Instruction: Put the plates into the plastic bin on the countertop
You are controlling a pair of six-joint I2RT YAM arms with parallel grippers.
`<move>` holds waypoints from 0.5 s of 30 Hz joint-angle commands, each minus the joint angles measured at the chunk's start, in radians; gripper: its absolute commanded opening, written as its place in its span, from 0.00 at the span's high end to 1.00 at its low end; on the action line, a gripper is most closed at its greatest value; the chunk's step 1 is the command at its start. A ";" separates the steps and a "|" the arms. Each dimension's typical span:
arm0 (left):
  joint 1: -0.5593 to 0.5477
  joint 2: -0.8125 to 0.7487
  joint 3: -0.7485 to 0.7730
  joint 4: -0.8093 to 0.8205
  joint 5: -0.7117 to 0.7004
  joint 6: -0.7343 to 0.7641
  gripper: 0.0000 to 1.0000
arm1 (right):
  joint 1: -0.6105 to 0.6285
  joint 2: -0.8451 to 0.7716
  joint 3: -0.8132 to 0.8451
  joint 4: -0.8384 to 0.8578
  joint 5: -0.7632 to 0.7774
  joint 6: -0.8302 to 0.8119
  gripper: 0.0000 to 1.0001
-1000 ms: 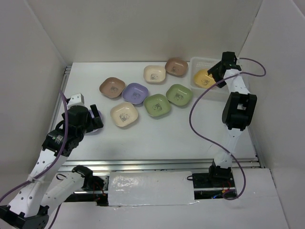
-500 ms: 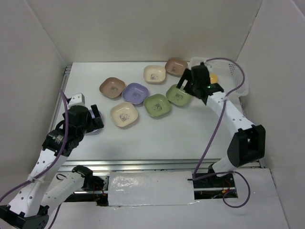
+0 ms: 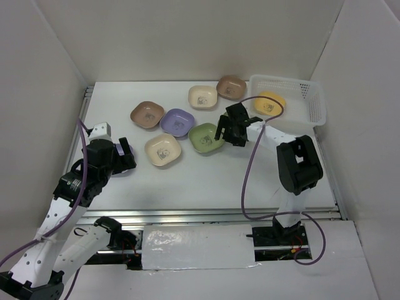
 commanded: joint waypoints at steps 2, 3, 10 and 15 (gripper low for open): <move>0.003 -0.012 -0.008 0.041 0.015 0.020 0.01 | 0.011 0.106 0.101 0.017 0.048 0.030 0.14; 0.004 -0.012 -0.008 0.039 0.015 0.020 0.01 | 0.012 0.121 0.109 -0.002 0.055 0.036 0.18; 0.004 -0.014 -0.009 0.045 0.025 0.023 0.01 | 0.044 0.137 0.067 0.006 0.065 0.079 0.50; 0.004 -0.017 -0.009 0.045 0.025 0.024 0.01 | 0.077 0.066 0.009 -0.003 0.108 0.125 1.00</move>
